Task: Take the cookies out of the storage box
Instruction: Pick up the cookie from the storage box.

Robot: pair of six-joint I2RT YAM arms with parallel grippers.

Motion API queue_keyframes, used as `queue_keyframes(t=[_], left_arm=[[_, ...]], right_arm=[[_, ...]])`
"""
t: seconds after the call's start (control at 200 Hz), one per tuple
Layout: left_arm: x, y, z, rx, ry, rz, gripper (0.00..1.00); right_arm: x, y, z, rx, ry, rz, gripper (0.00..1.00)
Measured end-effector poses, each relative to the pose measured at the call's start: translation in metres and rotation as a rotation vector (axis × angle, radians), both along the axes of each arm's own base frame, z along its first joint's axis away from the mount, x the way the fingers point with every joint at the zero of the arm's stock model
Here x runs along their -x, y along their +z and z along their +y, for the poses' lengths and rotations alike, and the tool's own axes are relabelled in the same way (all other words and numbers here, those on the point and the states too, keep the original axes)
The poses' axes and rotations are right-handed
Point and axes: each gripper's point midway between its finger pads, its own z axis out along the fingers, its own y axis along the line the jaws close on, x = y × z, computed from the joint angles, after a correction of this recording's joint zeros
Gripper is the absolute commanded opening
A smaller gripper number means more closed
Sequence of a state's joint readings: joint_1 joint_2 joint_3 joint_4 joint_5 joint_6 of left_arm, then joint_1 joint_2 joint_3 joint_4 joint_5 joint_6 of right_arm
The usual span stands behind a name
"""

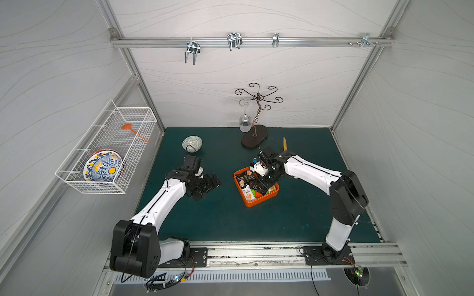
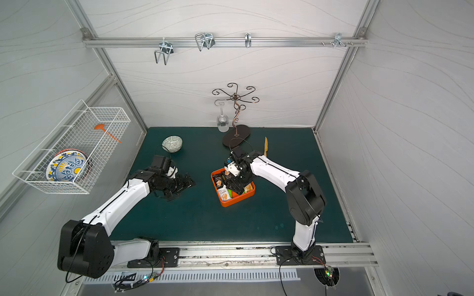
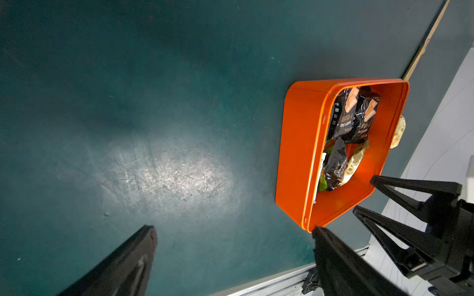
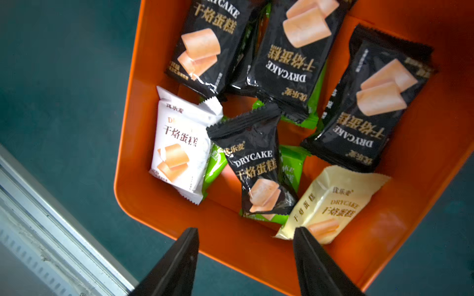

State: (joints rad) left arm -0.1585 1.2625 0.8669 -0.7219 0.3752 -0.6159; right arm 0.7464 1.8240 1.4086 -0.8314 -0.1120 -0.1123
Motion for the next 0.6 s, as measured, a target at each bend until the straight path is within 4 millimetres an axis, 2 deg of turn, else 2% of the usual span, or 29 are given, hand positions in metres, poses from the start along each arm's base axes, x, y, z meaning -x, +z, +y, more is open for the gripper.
queue_keyframes(t=[0.265, 0.6], left_arm=[[0.003, 0.000, 0.001, -0.003, 0.000, 0.010, 0.99], [0.008, 0.001, 0.002, -0.006, 0.001, 0.021, 0.99]], right_arm=[[-0.014, -0.021, 0.012, 0.027, 0.029, -0.013, 0.65], [-0.017, -0.037, 0.017, 0.047, 0.045, -0.002, 0.65]])
